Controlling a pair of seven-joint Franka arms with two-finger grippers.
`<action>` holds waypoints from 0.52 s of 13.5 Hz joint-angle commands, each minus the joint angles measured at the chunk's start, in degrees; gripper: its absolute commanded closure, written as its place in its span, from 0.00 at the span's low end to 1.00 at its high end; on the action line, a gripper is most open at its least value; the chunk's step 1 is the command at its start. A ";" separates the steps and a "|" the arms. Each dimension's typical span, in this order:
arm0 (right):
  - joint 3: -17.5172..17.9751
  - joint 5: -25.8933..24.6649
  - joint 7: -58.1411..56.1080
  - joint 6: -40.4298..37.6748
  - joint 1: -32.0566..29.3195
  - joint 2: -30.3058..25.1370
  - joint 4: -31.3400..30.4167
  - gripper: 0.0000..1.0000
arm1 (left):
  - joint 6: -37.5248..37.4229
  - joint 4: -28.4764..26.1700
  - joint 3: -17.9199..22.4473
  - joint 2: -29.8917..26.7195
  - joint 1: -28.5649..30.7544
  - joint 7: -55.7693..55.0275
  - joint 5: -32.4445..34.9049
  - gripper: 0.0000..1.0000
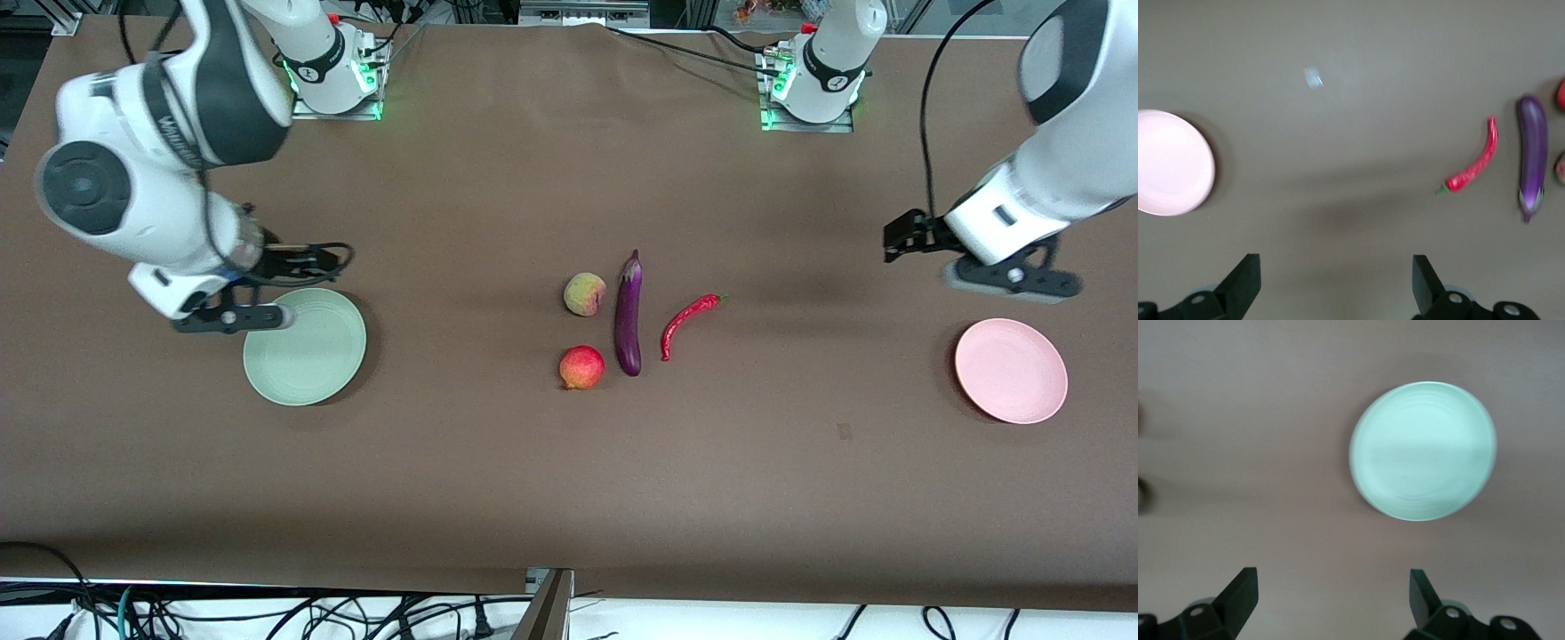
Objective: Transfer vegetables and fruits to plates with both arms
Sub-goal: 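Move the right gripper toward the peach while the left gripper approaches the chili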
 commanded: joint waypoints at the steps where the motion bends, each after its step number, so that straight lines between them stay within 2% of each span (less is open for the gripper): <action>1: -0.15 4.48 3.93 4.60 3.18 4.20 1.11 0.00 | -2.17 2.09 -0.07 6.20 -0.64 1.60 -0.74 0.00; 3: -0.24 7.21 11.63 8.56 6.52 6.31 1.20 0.00 | 0.10 3.75 -0.07 10.76 -0.74 1.69 -0.65 0.00; 7: -0.15 7.75 27.89 18.22 15.83 11.84 1.46 0.00 | 7.31 7.36 -0.25 20.35 -3.44 2.91 -0.83 0.00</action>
